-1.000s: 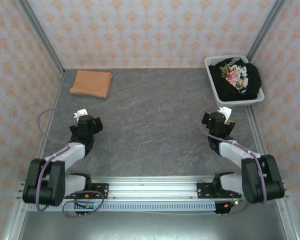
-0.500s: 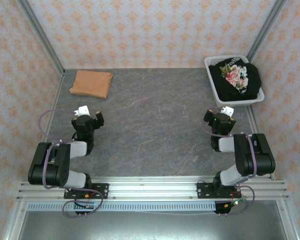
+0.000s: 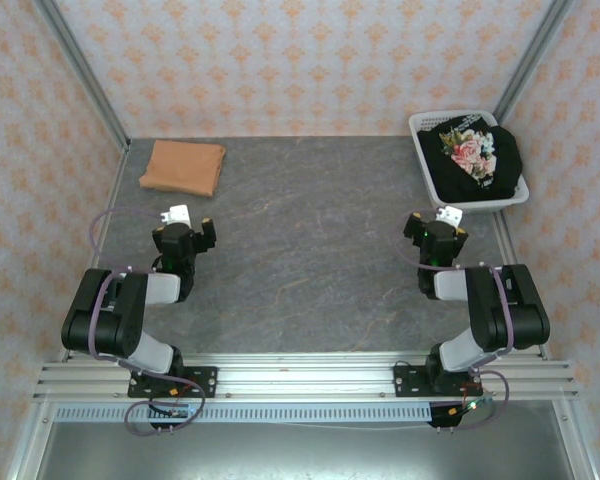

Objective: Fold and stack the t-shirts

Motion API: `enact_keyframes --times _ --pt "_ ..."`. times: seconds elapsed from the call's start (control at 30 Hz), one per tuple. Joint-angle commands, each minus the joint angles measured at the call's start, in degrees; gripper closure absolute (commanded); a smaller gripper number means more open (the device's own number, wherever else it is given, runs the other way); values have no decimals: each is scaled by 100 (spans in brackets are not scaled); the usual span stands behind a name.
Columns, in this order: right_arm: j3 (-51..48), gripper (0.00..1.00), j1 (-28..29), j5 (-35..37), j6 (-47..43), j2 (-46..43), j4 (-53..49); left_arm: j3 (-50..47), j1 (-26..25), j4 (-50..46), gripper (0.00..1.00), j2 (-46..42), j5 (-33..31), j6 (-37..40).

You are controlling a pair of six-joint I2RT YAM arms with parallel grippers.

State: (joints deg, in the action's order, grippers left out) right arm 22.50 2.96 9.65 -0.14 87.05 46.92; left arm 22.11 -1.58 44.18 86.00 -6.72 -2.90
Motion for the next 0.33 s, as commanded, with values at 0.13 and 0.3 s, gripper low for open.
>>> enact_keyframes --times 0.13,0.3 --pt "69 1 21 156 -92 22 -61 189 -152 -80 0 -23 -357 211" --pt "57 1 20 150 -91 19 -49 192 -154 -94 0 -22 -365 211"
